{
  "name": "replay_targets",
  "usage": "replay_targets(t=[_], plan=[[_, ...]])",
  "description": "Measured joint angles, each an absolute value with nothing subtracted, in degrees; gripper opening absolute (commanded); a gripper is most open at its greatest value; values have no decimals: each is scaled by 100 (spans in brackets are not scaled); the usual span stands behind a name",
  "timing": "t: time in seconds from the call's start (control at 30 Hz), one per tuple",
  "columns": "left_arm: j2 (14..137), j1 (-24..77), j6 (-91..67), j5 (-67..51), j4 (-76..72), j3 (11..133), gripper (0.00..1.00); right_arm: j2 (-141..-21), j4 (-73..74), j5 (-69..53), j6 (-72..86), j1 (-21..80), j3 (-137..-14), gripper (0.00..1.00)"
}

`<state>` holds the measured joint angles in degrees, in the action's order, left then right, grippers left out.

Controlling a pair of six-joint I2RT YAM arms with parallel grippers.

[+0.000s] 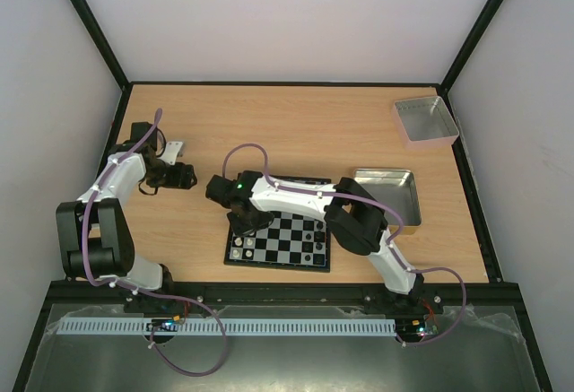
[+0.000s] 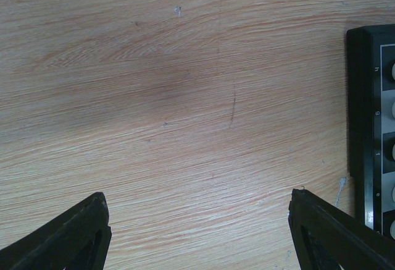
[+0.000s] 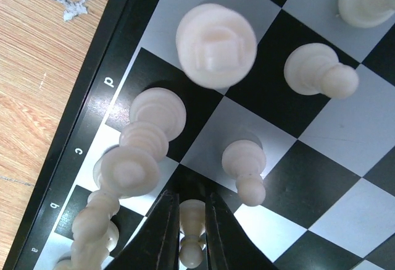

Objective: Set up the chess pieces on the board
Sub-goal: Place the chess piece on the chessboard.

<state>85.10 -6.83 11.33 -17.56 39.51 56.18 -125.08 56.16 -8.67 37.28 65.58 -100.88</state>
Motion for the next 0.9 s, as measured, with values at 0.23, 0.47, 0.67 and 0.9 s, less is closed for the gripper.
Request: replay_targets(t=[0.23,0.47,0.67,0.9], plan=[[8510,-683,1135,-1758,3951,5618,79,-12523,5614,-867,3730,6558,-10088,21],[8510,-683,1135,-1780,3948,5618,79,-12523,5614,-867,3708,6558,-10088,23],[8510,-685,1133,-1800,3948,5618,79,-12527,5627,-862,3708,6558,-10221,24],[8510,-685,1135,-1800,3951,5618,79,-12525,5658,-825,3708,6534,-10368,24]])
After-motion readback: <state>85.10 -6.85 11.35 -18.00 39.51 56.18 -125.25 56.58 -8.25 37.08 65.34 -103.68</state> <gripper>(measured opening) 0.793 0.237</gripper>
